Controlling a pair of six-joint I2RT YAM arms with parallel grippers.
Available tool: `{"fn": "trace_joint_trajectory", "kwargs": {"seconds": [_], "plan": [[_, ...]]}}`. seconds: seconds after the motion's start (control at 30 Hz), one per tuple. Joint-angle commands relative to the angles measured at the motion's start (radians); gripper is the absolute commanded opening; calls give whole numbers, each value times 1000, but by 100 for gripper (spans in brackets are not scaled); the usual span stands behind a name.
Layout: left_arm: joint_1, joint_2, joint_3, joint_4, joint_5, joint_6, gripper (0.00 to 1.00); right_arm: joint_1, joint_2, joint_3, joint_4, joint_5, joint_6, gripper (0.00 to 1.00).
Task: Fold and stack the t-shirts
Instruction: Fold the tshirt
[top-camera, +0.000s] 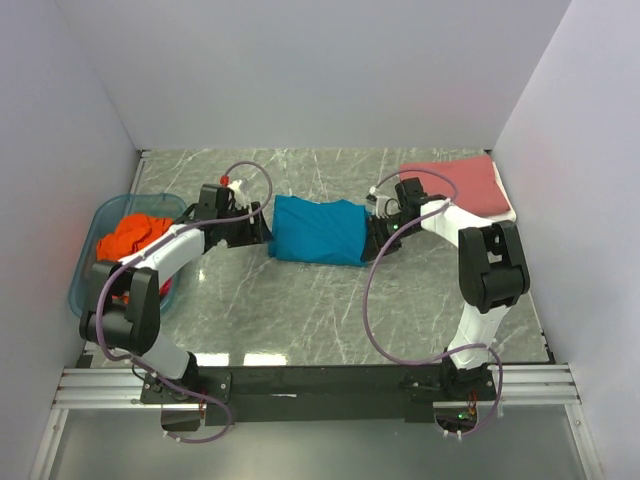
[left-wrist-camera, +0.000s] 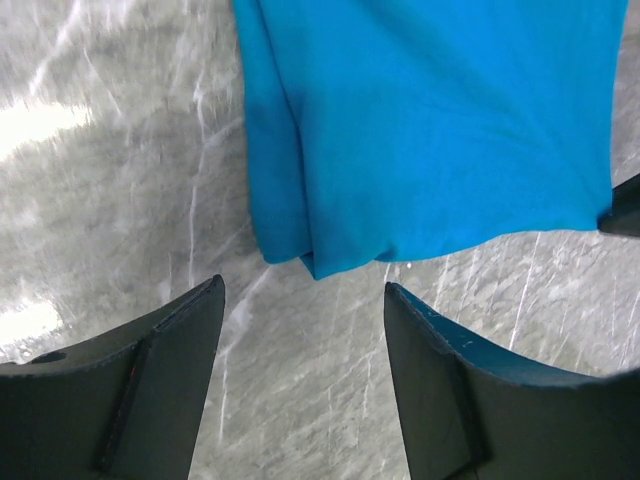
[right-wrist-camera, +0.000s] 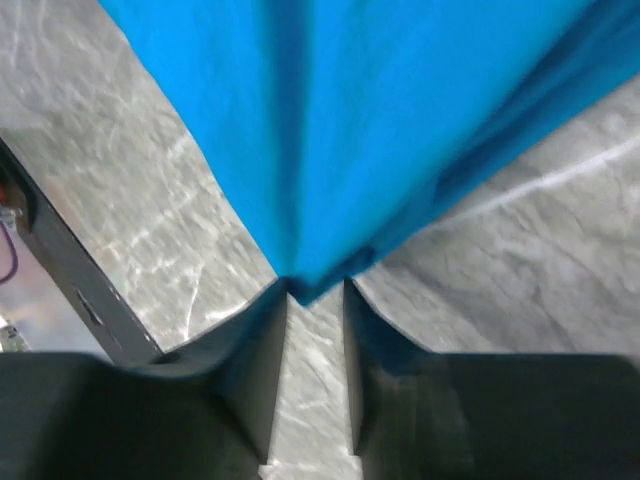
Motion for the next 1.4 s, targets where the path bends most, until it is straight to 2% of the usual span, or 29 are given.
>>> {"fn": "trace_joint_trajectory", "kwargs": {"seconds": [0.0,0.1,0.13,0.4,0.47,0.73,1.0,1.37], "plan": [[2,7,85,3,-12,29,70,-39,-44,29,-75,16,-129,38],[2,56,180,8,-34,44,70,-77,-53,100,-69,38,-156,50],[2,78,206,11,-32,52,71,-87,-44,156,-68,42,-151,51],[27,366,468,35,26,66,73,-114,196,416,14,-13,-18,56],[42,413,507,39,51,63,77,-114,244,488,20,-8,16,57],[79,578,634,77,202,39,82,-114,424,680,-11,-7,62,58],[81,647,710,32,215,58,82,-111,490,753,-23,-53,94,61],[79,714,751,20,302,46,68,-102,516,772,-54,-53,99,61]]}}
